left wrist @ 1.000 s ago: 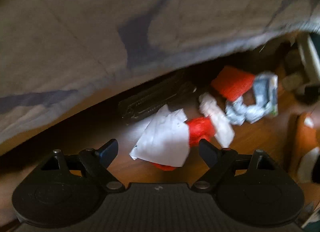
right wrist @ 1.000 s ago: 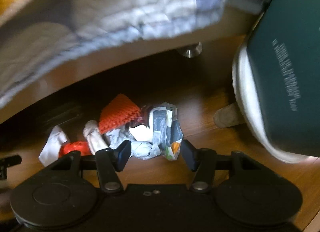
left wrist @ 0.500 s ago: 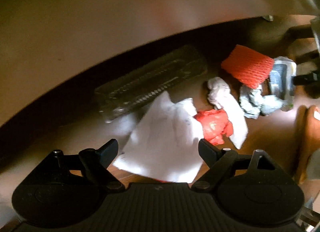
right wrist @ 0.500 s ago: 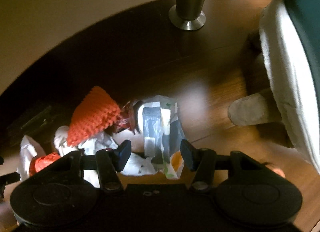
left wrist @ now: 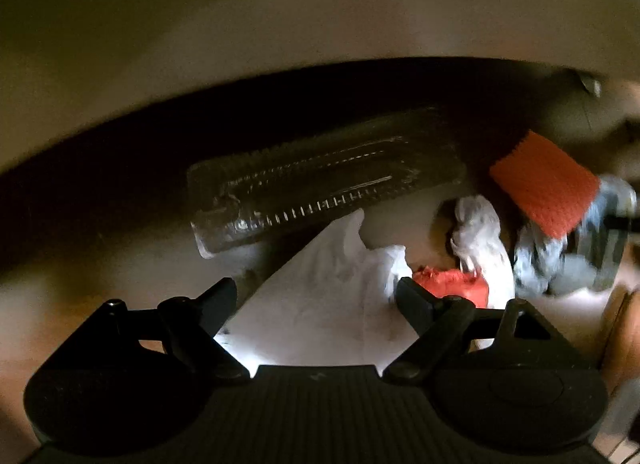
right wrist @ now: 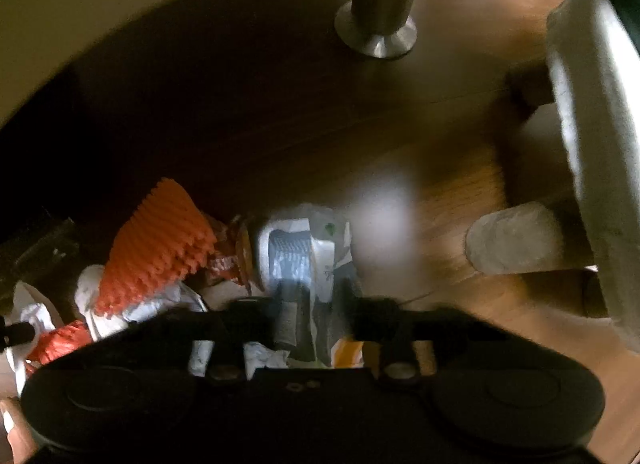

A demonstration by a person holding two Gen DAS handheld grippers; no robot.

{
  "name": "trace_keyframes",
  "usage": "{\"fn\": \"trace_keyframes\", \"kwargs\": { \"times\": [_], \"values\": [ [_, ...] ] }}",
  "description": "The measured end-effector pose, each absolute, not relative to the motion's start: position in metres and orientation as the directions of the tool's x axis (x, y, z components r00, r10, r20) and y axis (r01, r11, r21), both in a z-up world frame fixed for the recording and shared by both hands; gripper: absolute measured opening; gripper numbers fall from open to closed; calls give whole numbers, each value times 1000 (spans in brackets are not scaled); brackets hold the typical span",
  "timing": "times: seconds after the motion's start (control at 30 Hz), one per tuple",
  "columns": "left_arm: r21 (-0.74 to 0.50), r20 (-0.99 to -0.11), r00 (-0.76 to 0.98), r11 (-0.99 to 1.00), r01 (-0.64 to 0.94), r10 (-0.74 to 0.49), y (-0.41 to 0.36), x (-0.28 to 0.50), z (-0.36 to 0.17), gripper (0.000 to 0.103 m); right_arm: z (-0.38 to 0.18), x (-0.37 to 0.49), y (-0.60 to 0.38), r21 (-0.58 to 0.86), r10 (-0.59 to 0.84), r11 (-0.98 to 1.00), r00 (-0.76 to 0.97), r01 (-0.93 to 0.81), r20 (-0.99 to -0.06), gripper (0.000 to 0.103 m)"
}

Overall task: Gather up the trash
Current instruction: 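Grasp the white tissue with the left tool while the right tool grasps the white-blue wrapper, then lift both held items out from under the bed toward the wastebasket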

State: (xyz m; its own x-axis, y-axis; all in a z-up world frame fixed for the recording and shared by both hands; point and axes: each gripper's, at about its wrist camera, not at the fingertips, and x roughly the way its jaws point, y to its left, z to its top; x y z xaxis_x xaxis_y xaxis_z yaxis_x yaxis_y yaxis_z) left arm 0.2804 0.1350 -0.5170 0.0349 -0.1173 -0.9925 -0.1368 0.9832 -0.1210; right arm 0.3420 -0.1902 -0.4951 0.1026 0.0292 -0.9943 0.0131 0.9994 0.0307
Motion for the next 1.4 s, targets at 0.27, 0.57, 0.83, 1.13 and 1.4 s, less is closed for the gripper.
{"fn": "trace_keyframes", "kwargs": {
  "times": [0.27,0.57,0.83,1.13,1.4],
  "values": [
    [-203,-971,-59,927,-316,-233,156,276,-544,33,-500,337,-184,-9,-5,999,112,-41,-994,4],
    [-137,-983,-78,946,-295,-166,158,267,-518,6,-460,327,-168,-128,-108,986,179,-106,-978,2],
    [-85,-993,-55,967,-241,-101,139,261,-457,4,-390,309,-163,-97,-77,993,244,-68,-967,1],
    [-56,-998,41,978,-203,-49,122,236,-361,4,-289,270,-174,-14,-2,999,353,-32,-936,1],
    [-159,-973,201,959,-236,-111,106,198,-258,4,-192,211,-190,80,108,994,477,-79,-872,1]
  ]
}}
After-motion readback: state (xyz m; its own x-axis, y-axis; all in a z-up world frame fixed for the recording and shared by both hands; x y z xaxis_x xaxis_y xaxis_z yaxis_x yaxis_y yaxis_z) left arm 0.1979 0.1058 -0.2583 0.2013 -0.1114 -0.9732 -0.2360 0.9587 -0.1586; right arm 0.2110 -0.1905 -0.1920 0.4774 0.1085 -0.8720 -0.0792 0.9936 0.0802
